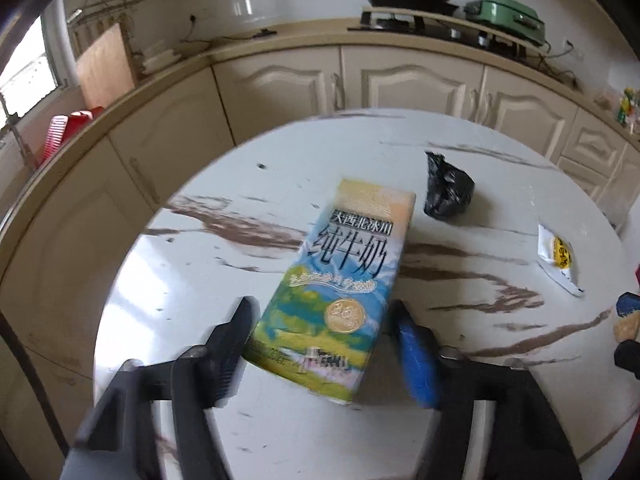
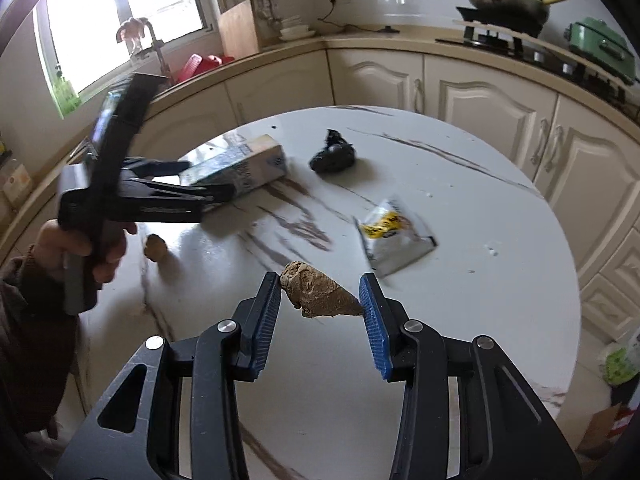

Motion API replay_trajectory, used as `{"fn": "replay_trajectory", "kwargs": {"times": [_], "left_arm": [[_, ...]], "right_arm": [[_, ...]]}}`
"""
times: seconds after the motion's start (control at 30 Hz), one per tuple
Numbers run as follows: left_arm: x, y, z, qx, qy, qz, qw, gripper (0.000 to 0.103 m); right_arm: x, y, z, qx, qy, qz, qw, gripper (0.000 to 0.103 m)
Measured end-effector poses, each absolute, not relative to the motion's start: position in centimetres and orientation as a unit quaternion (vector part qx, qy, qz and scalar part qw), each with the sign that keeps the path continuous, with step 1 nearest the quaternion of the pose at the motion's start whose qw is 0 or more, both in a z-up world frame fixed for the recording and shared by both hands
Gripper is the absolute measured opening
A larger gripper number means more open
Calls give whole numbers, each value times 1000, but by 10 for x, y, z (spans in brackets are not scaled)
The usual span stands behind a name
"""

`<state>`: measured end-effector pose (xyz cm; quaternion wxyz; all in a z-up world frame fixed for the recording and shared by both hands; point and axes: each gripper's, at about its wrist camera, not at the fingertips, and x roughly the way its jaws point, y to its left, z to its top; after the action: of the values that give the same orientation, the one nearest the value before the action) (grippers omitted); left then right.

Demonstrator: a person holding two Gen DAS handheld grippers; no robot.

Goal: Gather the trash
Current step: 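Grasp milk carton with left tool while right tool holds brown paper, then carry carton and brown paper to the blue bin and release both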

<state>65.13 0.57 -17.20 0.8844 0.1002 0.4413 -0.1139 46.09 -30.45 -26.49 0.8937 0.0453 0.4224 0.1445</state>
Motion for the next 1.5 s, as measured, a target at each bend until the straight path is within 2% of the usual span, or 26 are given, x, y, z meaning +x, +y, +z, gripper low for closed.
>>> {"fn": "replay_trajectory", "kwargs": {"times": [0.07, 0.47, 0.73, 1.0, 1.23, 1.5], "left_arm": [[657, 6, -170, 105, 436, -116, 886, 44], [557, 9, -110, 80, 348, -129, 925, 44], [454, -44, -86, 98, 309, -166, 931, 44], [353, -114, -67, 135, 292, -225, 919, 44], [325, -206, -82, 168, 310, -300, 886, 44], [329, -312, -150, 199, 375, -359, 831, 45]], "right_arm": [[462, -301, -266, 51, 422, 147, 893, 39], [434, -303, -246, 70, 402, 146, 901, 39], [371, -338, -202, 84, 360, 124, 921, 39], [295, -408, -183, 120, 323, 80, 935, 39], [229, -493, -199, 168, 314, 15, 934, 39], [188, -574, -257, 220, 341, -41, 913, 39]]}}
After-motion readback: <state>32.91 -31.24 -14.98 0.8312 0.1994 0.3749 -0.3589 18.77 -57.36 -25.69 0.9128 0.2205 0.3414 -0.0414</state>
